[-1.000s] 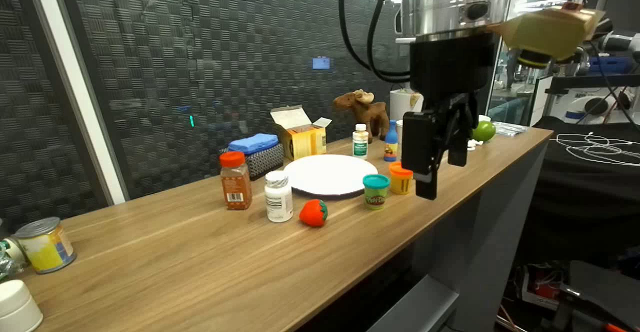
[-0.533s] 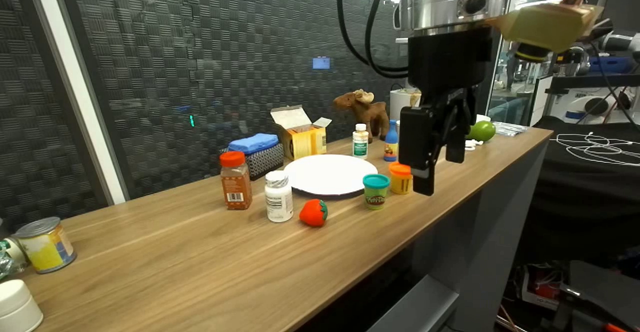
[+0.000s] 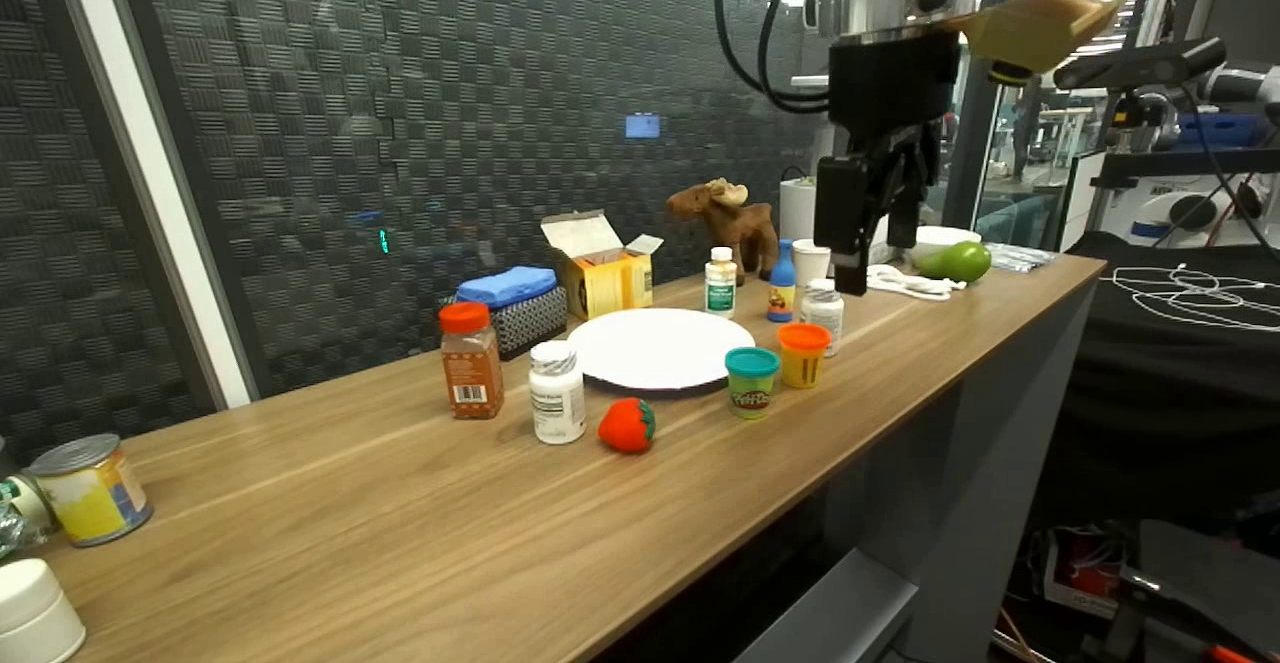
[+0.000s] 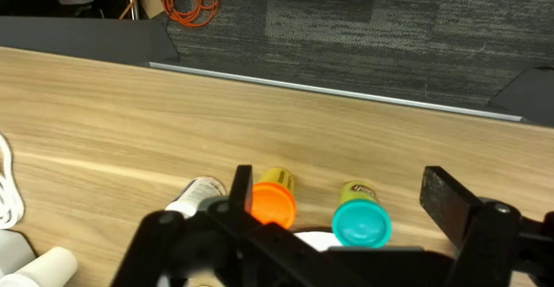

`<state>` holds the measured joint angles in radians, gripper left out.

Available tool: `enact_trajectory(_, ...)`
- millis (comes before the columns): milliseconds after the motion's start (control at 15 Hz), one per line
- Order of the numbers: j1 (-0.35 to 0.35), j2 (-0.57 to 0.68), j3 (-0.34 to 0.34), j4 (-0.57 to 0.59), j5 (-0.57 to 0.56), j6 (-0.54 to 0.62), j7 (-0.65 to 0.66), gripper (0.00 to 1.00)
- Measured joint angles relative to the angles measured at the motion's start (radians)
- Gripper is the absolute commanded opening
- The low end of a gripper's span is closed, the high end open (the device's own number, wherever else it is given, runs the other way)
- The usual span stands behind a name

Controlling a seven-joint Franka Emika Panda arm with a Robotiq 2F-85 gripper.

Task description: Put the bottles and red plushy on the plate

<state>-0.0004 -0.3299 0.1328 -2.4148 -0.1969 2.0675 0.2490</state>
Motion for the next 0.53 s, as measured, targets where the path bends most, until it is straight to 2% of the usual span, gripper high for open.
enact_trajectory(267,-0.019,0.107,-0.093,0.106,0.016,0.054,-0.151,1.0)
enact_trajectory(533,-0.018,0.28,-0.117,0.271,0.048,0.102,-0.238,1.0)
